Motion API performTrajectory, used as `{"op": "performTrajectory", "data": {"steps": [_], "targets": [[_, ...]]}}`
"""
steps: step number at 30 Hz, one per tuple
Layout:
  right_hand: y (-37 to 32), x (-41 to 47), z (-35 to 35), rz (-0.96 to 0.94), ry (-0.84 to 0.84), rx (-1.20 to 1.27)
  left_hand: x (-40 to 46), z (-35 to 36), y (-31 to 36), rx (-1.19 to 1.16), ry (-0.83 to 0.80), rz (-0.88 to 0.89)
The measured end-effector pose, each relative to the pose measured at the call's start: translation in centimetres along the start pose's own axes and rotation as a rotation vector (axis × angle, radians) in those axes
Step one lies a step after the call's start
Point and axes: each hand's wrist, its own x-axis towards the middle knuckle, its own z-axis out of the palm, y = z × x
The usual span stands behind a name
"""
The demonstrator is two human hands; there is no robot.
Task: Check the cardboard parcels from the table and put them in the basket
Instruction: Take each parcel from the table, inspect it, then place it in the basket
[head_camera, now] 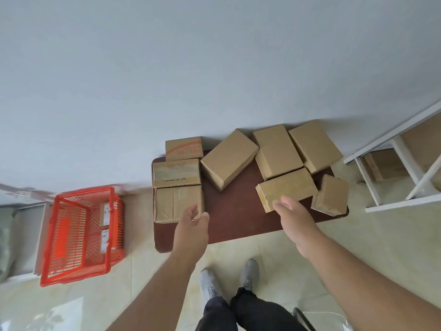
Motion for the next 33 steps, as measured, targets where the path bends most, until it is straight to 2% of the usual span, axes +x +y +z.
{"op": "performTrajectory", "data": {"steps": [7, 18, 24, 29, 33], "targets": [[1.9, 0.1, 3.0, 0.019, -0.045, -0.05, 2.2, -1.3, -4.7, -0.106, 0.073, -0.097], [3.4, 5.8, 6.0, -0.036, -0.264, -0.065, 3.6, -3.7, -11.6, -0.176, 0.4, -0.218], [4.3, 11.1, 11.0, -0.097, -0.37, -0.06, 9.3, -2.5, -13.2, -0.186, 0.533, -0.122], [5.2, 15.3, 17.6, -0.224, -0.461, -0.045, 15.9, -2.1, -15.3, -0.139, 0.676, -0.042], [7.2, 17.2, 21.7, -0.375, -0.495, -0.021, 17.8, -1.5, -16.8, -0.231, 0.668, 0.048]]}}
